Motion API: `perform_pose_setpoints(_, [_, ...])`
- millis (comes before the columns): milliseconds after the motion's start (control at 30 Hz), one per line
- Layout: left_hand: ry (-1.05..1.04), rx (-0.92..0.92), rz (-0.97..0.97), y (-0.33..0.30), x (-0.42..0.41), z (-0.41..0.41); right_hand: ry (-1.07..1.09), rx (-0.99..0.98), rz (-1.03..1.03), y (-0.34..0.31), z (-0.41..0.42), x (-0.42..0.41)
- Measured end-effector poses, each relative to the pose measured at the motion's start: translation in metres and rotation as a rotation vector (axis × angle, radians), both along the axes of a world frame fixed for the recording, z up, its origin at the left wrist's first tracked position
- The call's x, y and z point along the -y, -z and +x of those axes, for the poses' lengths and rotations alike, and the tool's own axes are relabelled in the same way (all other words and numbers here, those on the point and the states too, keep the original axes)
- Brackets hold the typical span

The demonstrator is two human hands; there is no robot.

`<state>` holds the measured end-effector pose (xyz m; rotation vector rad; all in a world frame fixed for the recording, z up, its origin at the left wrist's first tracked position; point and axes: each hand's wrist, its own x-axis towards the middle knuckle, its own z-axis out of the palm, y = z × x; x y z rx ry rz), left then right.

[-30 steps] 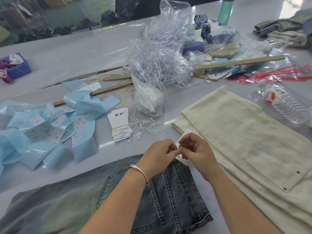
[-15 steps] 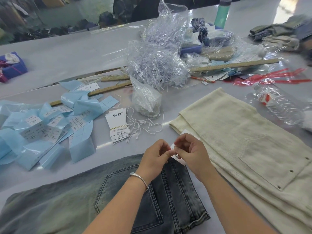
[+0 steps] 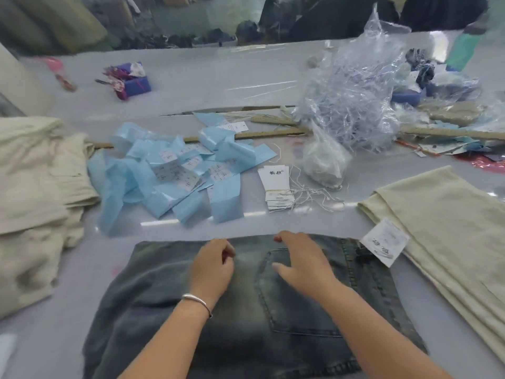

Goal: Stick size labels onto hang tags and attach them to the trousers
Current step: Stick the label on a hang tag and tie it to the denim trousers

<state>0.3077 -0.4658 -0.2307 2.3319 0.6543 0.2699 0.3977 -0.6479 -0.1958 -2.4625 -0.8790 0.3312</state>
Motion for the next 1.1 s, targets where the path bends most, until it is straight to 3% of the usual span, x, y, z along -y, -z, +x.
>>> perform_pose_setpoints(133, [-0.179,-0.050,0.093,0.002,-0.082,-0.095,-0.242,0.010,-0.265,0.008,-0.014,-0.079])
perform_pose_setpoints(300, [-0.307,-0.134,0.115,0.021,-0.137,-0.179,-0.124,0.073,-0.555,0.022,-0.007,-0.100])
perform_pose_setpoints(433, [-0.410,-0.140,-0.104,0.035,-0.143,-0.209,-0.045,0.115,-0.670,0.024,-0.006,-0.103])
perform_pose_setpoints(567, [-0.320,-0.267,-0.112,0.030,-0.135,-0.208,-0.026,0.093,-0.626,0.027,-0.015,-0.100])
perform_pose_setpoints(767, [-0.039,-0.194,-0.489,0.010,-0.121,-0.187,0.017,0.154,-0.552,0.024,-0.036,-0.081])
perform_pose_setpoints(967, [0.165,0.056,-0.739,-0.040,-0.080,-0.145,0.160,-0.095,-0.418,0.002,-0.039,-0.009])
perform_pose_setpoints(1100, [0.323,0.213,-0.936,-0.098,-0.044,-0.105,0.346,-0.199,-0.092,-0.046,-0.046,0.063])
